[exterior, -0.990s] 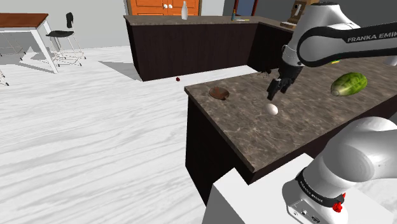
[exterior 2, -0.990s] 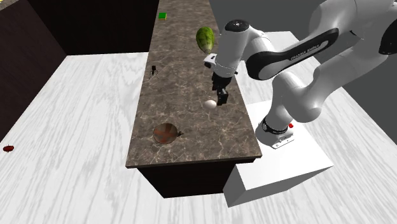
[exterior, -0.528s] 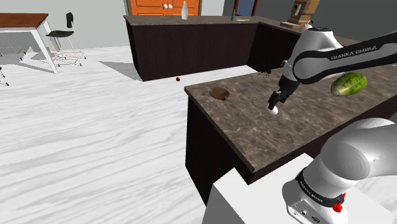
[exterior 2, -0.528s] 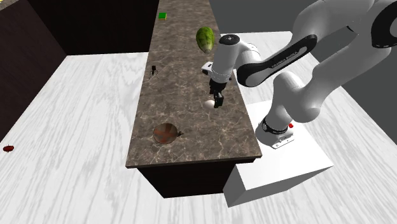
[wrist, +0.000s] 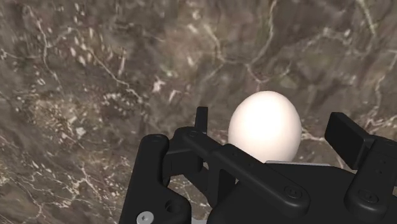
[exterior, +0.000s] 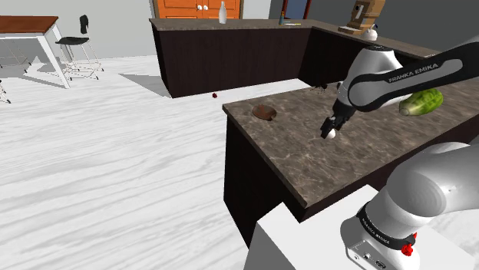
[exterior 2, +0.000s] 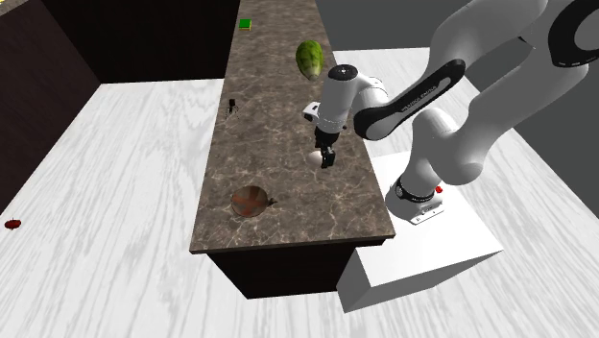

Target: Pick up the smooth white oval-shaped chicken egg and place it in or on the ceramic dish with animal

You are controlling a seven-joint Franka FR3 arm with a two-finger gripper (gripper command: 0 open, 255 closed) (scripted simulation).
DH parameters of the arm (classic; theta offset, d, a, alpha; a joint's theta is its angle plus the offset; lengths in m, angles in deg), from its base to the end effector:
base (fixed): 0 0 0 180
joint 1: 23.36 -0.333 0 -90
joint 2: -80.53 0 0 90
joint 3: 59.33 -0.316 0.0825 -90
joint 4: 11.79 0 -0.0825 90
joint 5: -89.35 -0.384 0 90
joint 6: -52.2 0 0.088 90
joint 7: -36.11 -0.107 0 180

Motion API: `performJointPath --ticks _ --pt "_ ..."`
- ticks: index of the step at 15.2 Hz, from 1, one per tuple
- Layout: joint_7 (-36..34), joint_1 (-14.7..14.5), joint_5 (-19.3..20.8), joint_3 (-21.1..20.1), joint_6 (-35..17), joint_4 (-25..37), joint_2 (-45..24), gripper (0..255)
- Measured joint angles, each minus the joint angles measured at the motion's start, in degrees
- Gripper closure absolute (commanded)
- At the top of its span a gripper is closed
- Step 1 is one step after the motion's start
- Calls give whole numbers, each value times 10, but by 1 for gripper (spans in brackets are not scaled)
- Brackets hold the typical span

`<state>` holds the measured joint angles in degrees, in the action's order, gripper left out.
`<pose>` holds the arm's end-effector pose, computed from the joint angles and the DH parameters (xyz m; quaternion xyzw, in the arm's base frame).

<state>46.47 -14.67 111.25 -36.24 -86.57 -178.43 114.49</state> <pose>0.2897 -0.1567 0.3318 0.9984 -0.0208 0.0389 0.0359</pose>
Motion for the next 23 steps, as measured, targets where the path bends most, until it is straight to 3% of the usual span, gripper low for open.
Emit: performJointPath --ticks 4,5,15,23 --pt "0 0 0 0 -2 0 -2 0" --pt "0 0 0 0 -2 0 -2 255" --pt "0 0 0 0 -2 0 -2 255" --pt "5 -4 -16 -15 77 29 49 255"
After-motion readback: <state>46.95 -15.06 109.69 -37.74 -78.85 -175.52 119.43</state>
